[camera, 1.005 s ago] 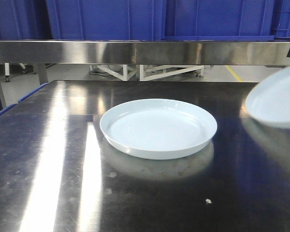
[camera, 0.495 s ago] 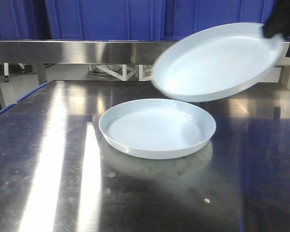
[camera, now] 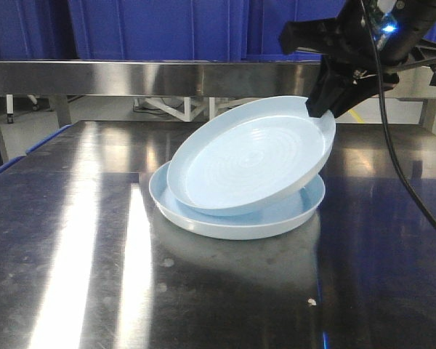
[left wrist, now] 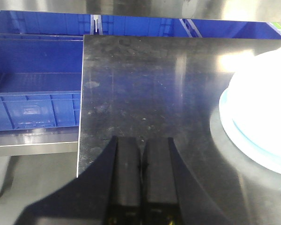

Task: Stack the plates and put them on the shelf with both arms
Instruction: 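Open the right gripper and raise it off the stacked plates, then lower the right gripper onto the rim of the plate stack, then grip the stack rim with the right gripper and lift it up, then hold the plate stack raised in the right gripper while the base drives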

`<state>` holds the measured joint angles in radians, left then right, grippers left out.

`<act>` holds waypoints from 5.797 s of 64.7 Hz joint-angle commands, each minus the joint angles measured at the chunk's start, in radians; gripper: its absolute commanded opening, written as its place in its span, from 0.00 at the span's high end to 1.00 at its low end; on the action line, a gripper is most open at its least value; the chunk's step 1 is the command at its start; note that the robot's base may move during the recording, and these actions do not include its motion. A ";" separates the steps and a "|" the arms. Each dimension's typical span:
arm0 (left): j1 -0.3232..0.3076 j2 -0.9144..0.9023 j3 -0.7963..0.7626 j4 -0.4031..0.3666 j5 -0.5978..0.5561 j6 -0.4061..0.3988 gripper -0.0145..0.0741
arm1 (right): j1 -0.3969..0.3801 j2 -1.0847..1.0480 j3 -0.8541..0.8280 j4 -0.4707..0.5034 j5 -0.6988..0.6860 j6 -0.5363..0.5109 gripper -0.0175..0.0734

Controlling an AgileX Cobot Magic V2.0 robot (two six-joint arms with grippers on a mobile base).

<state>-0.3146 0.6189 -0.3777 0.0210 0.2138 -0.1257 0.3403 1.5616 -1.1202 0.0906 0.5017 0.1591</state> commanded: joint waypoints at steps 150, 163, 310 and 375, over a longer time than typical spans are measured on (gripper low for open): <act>0.002 -0.003 -0.031 0.000 -0.077 -0.006 0.74 | 0.037 0.147 -0.040 0.011 -0.010 -0.012 0.77; 0.002 -0.003 -0.031 0.000 -0.077 -0.006 0.74 | 0.037 0.085 -0.107 0.011 0.000 -0.012 0.75; 0.002 -0.003 -0.031 0.000 -0.077 -0.006 0.74 | -0.233 -1.038 0.525 -0.031 -0.039 -0.012 0.75; 0.002 -0.003 -0.031 0.000 -0.077 -0.006 0.74 | -0.233 -1.038 0.525 -0.031 -0.039 -0.012 0.75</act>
<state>-0.3146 0.6189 -0.3777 0.0214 0.2138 -0.1257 0.1148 0.5235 -0.5626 0.0567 0.5551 0.1494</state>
